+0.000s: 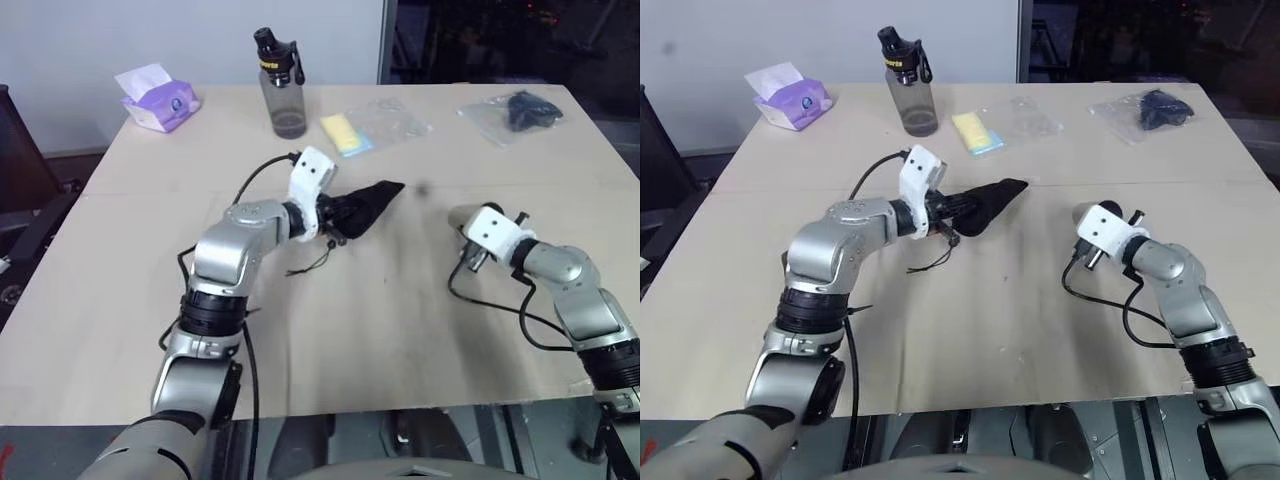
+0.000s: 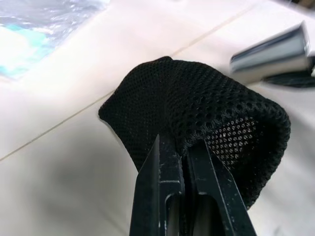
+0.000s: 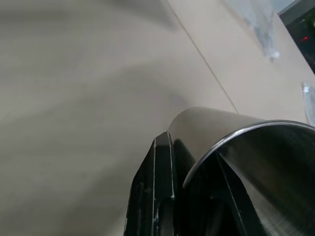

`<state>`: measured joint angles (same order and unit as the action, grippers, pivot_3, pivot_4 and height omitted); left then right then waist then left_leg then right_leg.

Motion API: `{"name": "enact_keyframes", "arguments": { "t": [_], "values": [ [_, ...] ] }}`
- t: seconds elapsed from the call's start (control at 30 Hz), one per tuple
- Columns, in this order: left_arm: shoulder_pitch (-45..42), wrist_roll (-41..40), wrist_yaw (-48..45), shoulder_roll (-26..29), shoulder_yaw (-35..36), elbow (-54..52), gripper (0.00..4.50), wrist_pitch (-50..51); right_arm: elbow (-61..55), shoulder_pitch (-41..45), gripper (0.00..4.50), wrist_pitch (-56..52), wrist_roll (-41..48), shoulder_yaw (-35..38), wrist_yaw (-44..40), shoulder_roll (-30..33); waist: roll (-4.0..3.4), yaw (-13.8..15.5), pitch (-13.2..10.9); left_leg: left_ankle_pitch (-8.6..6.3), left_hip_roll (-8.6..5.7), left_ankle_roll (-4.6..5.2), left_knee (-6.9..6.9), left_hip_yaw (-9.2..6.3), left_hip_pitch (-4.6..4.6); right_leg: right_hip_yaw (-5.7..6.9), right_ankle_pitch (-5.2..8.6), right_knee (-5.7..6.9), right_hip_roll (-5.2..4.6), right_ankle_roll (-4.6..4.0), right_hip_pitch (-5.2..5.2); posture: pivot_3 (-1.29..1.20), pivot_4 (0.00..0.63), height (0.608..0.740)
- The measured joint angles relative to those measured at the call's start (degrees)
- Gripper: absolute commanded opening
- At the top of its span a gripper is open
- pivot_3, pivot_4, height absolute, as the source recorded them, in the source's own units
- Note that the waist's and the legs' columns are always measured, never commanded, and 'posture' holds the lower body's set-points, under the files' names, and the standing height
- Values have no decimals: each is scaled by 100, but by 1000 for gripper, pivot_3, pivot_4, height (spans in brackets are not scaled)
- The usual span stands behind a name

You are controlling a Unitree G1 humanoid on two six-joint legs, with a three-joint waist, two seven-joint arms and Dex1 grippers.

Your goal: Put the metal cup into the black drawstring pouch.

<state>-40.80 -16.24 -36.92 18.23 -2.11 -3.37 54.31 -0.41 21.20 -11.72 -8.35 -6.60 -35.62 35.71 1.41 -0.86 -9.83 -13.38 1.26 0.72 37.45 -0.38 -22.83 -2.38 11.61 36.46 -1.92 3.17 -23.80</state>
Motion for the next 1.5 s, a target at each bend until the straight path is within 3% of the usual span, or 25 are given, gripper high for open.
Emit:
{"name": "enact_keyframes", "arguments": {
  "t": [0.13, 0.3, 0.43, 0.67, 1.0, 1.27, 1.5],
  "values": [
    [-215, -344, 133, -180, 174, 4, 0, 450, -924, 79, 54, -262, 1449, 511, -48, -1065, -2, -42, -4, 0, 5, 0, -4, -14, 1, 5, 0, 10, 9, 0, -4, 0, 150, 740],
    [-470, -540, 225, -210, 228, 64, 0, 624, -1979, 206, 54, -559, 2814, 705, -182, -1627, -1, 4, -3, 0, 2, 0, -3, -15, 1, 8, 0, 8, 3, 0, -1, 0, 150, 740],
    [-516, -662, 257, -240, 292, 256, 0, 676, -2363, -27, 54, -875, 3463, 560, -424, -1650, -1, 6, -3, 0, -2, 0, 0, -6, -1, 4, 0, 3, -3, 0, 1, 0, 150, 740],
    [-723, -1100, 304, -371, 546, 316, 0, 994, -2357, -230, 54, -904, 3105, -23, -469, -1417, -1, -3, -3, 0, -2, 0, -1, -8, 1, 5, 1, 5, -1, 0, -1, 0, 150, 740],
    [-722, -1445, 368, -322, 714, 320, 0, 1289, -1902, -283, 54, -557, 2609, -5, -63, -1534, -1, -7, -4, 0, -1, 0, -1, -7, 0, 4, 1, 5, 0, 0, -2, 0, 150, 740],
    [-713, -1490, 407, -259, 733, 319, 0, 1304, -1698, -264, 54, -620, 2411, 7, 625, -2176, -1, -8, -3, 0, 0, -1, -3, -8, 0, 4, 1, 6, 1, 0, -4, 0, 150, 740],
    [-704, -1794, 322, -409, 643, 116, 0, 1391, -1449, -186, 54, -1560, 2921, 152, 1320, -3159, -1, -7, -4, 0, 0, -1, -3, -7, -3, 2, 0, 4, -2, -1, -5, 0, 150, 740]
  ]
}}
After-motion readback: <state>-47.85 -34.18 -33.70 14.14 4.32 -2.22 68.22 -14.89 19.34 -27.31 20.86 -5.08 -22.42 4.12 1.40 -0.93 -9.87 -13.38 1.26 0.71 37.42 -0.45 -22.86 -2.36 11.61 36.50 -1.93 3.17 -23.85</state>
